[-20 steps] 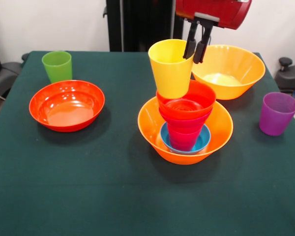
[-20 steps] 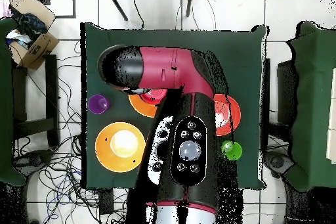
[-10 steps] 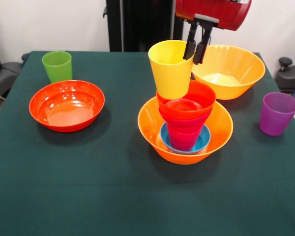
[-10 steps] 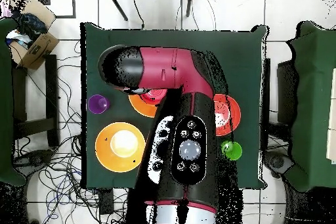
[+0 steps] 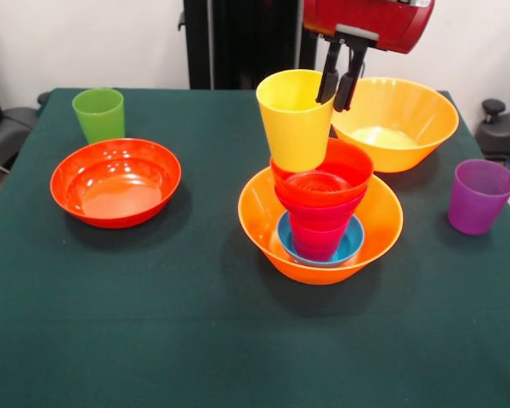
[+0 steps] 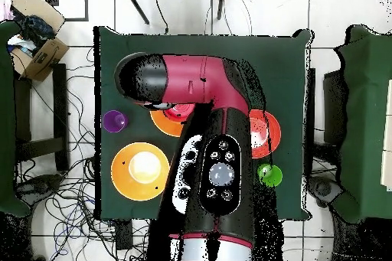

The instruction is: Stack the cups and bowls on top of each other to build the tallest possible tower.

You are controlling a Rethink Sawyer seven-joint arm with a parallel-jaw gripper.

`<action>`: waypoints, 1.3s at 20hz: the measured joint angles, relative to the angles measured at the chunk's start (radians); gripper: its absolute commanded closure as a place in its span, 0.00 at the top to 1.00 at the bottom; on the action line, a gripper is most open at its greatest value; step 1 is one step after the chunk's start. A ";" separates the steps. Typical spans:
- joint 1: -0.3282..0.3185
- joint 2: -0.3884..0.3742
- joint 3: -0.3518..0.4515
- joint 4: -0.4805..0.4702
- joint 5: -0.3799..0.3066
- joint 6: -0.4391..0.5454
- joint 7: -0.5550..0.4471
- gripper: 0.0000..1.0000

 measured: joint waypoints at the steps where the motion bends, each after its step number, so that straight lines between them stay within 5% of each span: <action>1: 0.000 0.000 0.000 0.000 0.000 0.000 0.000 0.00; 26: 0.026 0.043 0.000 0.000 -0.002 0.000 0.000 0.00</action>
